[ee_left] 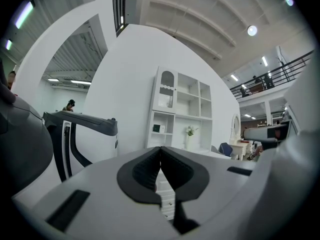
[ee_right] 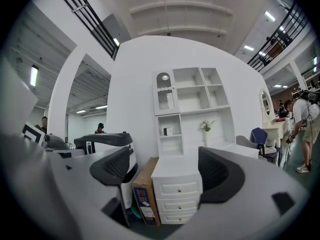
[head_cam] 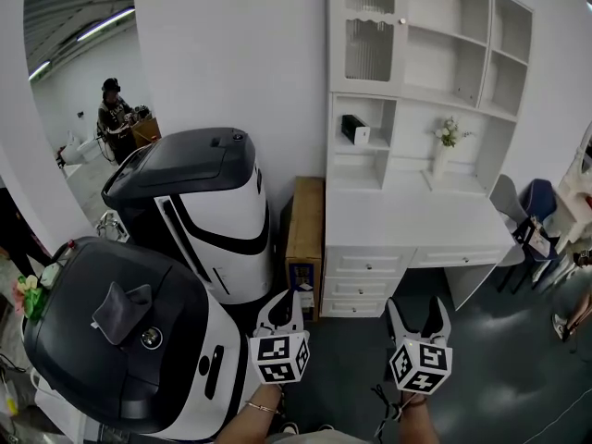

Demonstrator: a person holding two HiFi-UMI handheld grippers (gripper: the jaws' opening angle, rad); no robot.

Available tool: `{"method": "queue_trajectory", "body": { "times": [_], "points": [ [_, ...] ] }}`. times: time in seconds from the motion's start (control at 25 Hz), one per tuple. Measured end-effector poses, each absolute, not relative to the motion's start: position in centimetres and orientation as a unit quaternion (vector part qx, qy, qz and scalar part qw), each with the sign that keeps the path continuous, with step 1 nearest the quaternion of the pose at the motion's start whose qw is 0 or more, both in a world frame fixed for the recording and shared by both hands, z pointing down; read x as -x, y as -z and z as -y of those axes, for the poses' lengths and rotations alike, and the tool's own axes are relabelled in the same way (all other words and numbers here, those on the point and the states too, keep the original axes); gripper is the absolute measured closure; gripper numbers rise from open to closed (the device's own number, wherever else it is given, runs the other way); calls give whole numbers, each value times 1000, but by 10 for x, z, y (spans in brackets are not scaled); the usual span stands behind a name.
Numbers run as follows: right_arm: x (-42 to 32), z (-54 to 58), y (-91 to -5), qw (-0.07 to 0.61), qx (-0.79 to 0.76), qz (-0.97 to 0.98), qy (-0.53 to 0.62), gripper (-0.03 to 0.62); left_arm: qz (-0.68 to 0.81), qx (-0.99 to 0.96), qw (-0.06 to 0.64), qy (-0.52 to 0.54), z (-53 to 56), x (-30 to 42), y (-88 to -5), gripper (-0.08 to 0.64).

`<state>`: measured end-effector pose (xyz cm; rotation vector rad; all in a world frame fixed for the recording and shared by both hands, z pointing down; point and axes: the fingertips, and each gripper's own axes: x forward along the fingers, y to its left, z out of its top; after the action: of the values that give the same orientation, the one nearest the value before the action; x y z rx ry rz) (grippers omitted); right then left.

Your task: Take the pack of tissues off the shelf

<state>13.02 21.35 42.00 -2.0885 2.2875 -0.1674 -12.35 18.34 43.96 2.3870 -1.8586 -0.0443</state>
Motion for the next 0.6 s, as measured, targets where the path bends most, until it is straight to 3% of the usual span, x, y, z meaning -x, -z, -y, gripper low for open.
{"method": "queue_trajectory", "body": {
  "times": [0.6],
  "points": [
    [-170,-165,-443,22,663,-743,91,171,627,-777,62,-3,-141,94,-451,541]
  ]
}}
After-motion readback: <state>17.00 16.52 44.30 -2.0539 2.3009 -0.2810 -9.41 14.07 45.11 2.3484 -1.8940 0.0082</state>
